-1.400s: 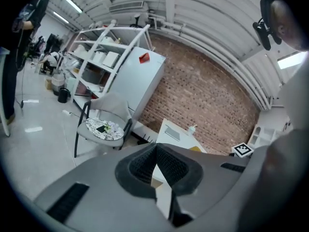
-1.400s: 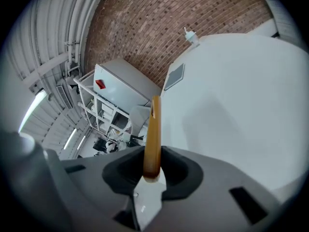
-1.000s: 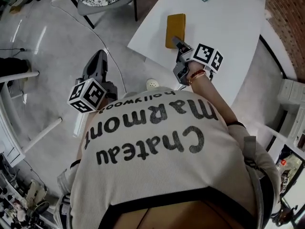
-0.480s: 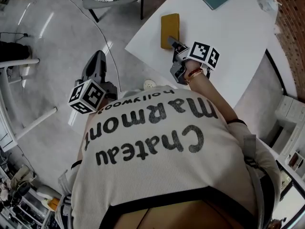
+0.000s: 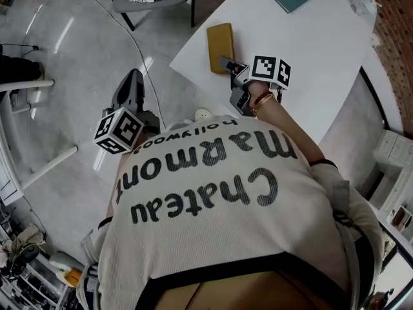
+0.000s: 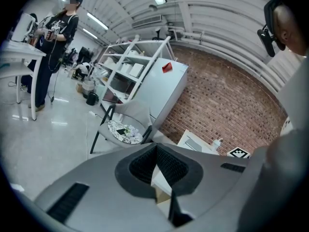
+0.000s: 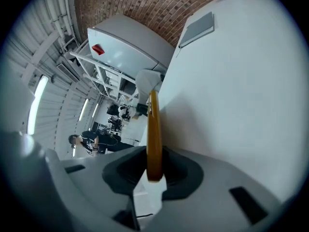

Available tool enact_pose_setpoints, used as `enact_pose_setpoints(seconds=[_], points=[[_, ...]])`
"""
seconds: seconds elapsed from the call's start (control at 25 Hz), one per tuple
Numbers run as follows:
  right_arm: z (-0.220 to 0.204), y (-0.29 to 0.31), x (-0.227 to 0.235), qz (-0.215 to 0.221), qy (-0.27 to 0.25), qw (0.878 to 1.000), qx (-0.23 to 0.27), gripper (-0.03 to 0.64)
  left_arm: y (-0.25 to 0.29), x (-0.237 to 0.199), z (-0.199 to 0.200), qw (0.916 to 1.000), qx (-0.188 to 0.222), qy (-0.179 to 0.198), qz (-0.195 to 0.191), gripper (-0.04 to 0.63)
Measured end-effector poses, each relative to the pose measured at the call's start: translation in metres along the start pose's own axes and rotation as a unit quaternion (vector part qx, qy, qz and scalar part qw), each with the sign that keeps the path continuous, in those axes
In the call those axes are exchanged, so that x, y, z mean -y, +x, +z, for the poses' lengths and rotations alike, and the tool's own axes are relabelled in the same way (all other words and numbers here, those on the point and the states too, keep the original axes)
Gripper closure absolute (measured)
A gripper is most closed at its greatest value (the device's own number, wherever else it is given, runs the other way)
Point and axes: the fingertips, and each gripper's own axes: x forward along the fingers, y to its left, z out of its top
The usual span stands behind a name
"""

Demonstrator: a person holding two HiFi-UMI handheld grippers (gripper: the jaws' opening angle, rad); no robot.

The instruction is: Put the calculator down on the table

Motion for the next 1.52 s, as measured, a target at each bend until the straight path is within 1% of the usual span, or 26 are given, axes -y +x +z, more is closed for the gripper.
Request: enact_pose_setpoints(seconds=[0.08, 0.24, 0.36, 0.56, 0.68, 0.8, 1.12, 1.2, 1.32, 1.4, 1.52], points=[[-0.003, -0.002, 0.002, -0.014, -0.013, 1.000, -0.002, 0.523, -0.002, 0.001, -0.002, 1.0000, 0.001, -0.002, -0.003, 0.592], [-0.003, -0.009, 0.006, -0.051, -0.054, 0.997, 0.016, 0.522, -0.007, 0.000, -0.008, 1.0000, 0.000, -0.003, -0.007, 0.592], [-0.005, -0.015, 0.012, -0.090, -0.095, 0.991, 0.019, 0.514, -0.011, -0.001, -0.010, 1.0000, 0.001, -0.003, -0.005, 0.592], [-0.009, -0.023, 0.018, -0.132, -0.129, 0.983, 0.015, 0.483, -0.015, 0.005, -0.007, 0.9999, 0.008, -0.001, -0.010, 0.592], [-0.008, -0.028, 0.020, -0.152, -0.152, 0.976, 0.018, 0.472, -0.019, 0.008, -0.004, 0.9998, 0.012, 0.004, -0.013, 0.593], [-0.010, -0.033, 0.023, -0.166, -0.170, 0.971, 0.020, 0.455, -0.025, 0.006, -0.007, 0.9999, 0.014, 0.001, -0.006, 0.592], [-0.008, -0.039, 0.030, -0.193, -0.185, 0.963, 0.044, 0.416, -0.041, 0.004, -0.012, 0.9998, 0.020, -0.005, -0.004, 0.592], [-0.008, -0.040, 0.031, -0.201, -0.185, 0.960, 0.053, 0.408, -0.048, 0.003, -0.008, 0.9997, 0.023, -0.002, -0.003, 0.592], [-0.010, -0.043, 0.036, -0.217, -0.183, 0.957, 0.062, 0.377, -0.060, -0.004, 0.000, 0.9995, 0.030, 0.001, 0.002, 0.592], [-0.010, -0.045, 0.039, -0.221, -0.179, 0.956, 0.072, 0.373, -0.068, -0.009, 0.009, 0.9993, 0.036, 0.004, 0.003, 0.593], [-0.011, -0.047, 0.039, -0.226, -0.171, 0.955, 0.093, 0.367, -0.077, -0.013, 0.023, 0.9990, 0.041, 0.016, -0.006, 0.592]])
